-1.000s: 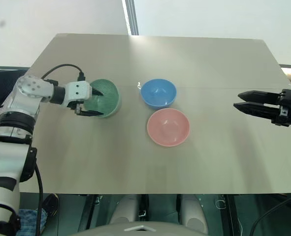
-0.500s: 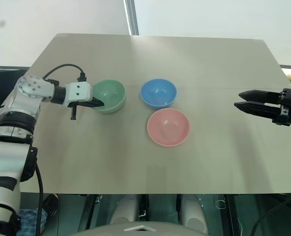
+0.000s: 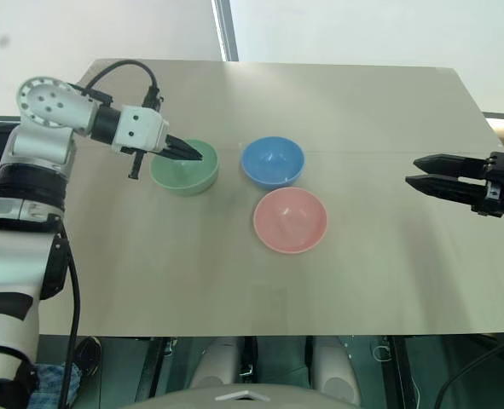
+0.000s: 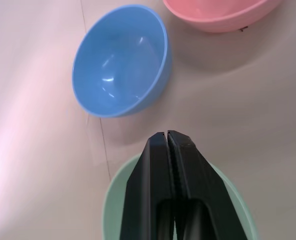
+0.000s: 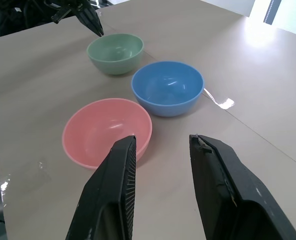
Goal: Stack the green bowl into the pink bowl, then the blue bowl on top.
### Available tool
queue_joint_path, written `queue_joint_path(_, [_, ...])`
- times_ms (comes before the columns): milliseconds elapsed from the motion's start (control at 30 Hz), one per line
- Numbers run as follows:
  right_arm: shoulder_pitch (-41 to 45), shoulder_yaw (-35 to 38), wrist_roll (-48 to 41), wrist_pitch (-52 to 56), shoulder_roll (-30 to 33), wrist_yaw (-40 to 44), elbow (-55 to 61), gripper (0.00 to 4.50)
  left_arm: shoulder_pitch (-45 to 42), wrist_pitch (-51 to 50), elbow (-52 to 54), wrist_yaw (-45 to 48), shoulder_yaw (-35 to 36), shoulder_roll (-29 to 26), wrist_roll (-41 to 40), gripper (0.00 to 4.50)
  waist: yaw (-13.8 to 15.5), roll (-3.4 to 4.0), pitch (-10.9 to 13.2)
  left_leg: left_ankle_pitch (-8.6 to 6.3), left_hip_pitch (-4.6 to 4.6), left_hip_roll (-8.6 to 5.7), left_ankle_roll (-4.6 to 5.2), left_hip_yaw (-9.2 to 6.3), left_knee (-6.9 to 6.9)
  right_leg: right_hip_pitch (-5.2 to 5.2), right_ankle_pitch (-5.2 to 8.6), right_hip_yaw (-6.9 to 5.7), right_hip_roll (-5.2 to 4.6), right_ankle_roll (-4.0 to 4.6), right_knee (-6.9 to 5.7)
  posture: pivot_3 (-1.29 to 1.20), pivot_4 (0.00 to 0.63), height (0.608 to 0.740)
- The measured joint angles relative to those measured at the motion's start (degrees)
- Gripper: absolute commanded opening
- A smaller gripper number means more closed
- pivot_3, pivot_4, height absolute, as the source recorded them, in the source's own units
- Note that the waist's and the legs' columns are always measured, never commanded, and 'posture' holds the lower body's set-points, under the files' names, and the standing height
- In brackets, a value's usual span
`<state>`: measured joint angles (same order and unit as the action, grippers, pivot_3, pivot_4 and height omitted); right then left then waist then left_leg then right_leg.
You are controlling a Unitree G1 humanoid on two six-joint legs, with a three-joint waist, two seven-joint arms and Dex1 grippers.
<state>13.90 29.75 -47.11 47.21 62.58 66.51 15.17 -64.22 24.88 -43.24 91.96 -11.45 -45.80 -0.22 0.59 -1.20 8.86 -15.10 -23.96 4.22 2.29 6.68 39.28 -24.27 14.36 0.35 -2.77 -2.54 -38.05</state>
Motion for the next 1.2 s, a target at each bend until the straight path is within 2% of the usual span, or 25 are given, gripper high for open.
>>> queue_joint_path(233, [-0.72, 0.0, -0.09, -0.02, -0.02, -0.21, 0.08, 1.91, 3.2, -5.83, 1.5, 0.29, 0.37, -1.94, -1.28, 4.42, 0.13, 0.0, 0.0, 0.0, -0.01, 0.0, 0.0, 0.0, 0.03, 0.0, 0.0, 0.0, -0.01, 0.0, 0.0, 0.0, 0.15, 0.74])
queue_joint_path(600, [-0.32, -0.12, -0.08, -0.06, 0.12, 0.4, -0.38, 1.91, 6.1, -3.09, -1.58, -2.01, -1.34, -2.15, 3.03, 4.48, 0.15, 0.0, 0.0, 0.0, -0.01, 0.0, 0.0, 0.0, 0.03, 0.0, 0.0, 0.0, 0.0, -0.01, 0.0, 0.0, 0.15, 0.74])
queue_joint_path(1133, [-1.06, -0.03, -0.07, -0.02, 0.46, 0.44, -0.35, 1.91, 5.37, 4.1, -11.61, -7.29, -4.65, 3.8, 9.75, 4.48, 0.17, -0.01, 0.0, 0.0, -0.02, 0.0, 0.01, 0.0, 0.04, 0.0, -0.01, 0.0, 0.0, -0.01, 0.0, 0.0, 0.15, 0.74])
queue_joint_path(1200, [-1.21, 0.01, -0.06, -0.03, 0.46, 0.41, -0.34, 1.91, 4.84, 5.3, -12.87, -7.99, -4.9, 4.08, 10.43, 3.96, 0.17, -0.01, 0.0, 0.0, -0.02, 0.0, 0.01, 0.0, 0.04, 0.0, -0.01, 0.0, 0.0, -0.01, 0.0, 0.0, 0.15, 0.74])
